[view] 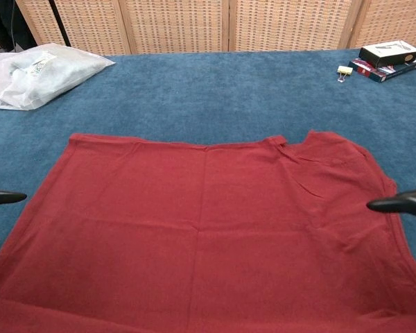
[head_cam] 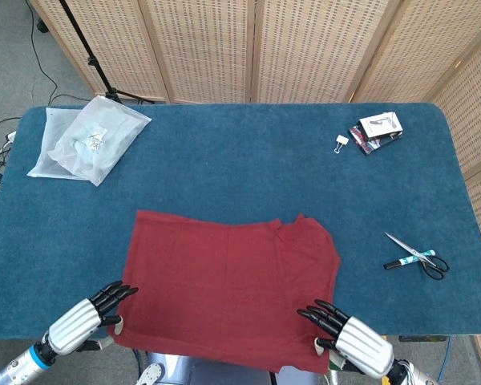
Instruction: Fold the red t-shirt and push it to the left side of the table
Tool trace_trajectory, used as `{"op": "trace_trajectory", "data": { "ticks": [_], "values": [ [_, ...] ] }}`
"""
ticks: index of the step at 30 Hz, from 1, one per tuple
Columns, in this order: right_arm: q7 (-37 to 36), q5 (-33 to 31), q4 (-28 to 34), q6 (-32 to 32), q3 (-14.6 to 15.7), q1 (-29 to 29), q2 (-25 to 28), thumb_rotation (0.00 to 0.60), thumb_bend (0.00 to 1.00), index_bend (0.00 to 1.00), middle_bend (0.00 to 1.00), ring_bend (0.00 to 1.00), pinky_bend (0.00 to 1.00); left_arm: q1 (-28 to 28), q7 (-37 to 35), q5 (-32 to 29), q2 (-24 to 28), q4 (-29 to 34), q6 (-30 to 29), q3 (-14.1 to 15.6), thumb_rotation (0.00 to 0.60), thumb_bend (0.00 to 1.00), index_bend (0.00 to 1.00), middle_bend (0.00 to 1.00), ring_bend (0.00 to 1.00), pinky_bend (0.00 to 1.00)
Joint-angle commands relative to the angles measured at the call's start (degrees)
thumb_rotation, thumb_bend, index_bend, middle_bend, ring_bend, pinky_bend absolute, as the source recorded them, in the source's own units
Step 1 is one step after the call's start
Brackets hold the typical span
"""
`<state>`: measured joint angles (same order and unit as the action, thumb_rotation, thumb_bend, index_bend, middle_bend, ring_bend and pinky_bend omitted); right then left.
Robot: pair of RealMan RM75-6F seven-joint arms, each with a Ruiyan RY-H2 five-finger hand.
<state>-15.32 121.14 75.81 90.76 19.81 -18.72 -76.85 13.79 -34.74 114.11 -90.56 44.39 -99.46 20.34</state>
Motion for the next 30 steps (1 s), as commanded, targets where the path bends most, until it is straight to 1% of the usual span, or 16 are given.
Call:
{"op": "trace_trajectory", "data": {
  "ticks": [1,8,17,21,30],
  "values": [
    [-1.4,-2.9,2.4,-2.3,-2.4,-1.6,0.6,0.6,0.57,0.63,0.0,0.0,0.0,2.4,2.9,-1.8,1.7,4.2,3.0,-2.3,0.6,0.44,0.7,0.0,0.0,0.0],
    [-2.0,-9.0,5.7,-7.7,-6.6,-4.5,1.9,0.6,0.57,0.63,0.0,0.0,0.0,7.1,6.9,-5.6,5.3,13.9,9.7,-6.6,0.6,0.44,0.7,0.0,0.0,0.0],
    [-5.2,-17.6,7.7,-14.9,-12.0,-8.0,2.9,0.6,0.57,0.63,0.0,0.0,0.0,12.1,11.7,-11.3,10.1,23.7,19.4,-11.1,0.6,0.44,0.7,0.0,0.0,0.0],
    [-6.3,-20.6,8.4,-17.7,-14.3,-9.7,3.2,0.6,0.57,0.63,0.0,0.0,0.0,13.8,12.1,-14.0,11.4,26.3,22.8,-13.2,0.6,0.44,0.7,0.0,0.0,0.0],
    [-6.5,-27.0,8.6,-24.5,-18.6,-13.0,2.5,0.6,0.57,0.63,0.0,0.0,0.0,17.1,12.5,-18.5,11.9,27.8,28.9,-16.9,0.6,0.44,0.7,0.0,0.0,0.0]
  ]
}}
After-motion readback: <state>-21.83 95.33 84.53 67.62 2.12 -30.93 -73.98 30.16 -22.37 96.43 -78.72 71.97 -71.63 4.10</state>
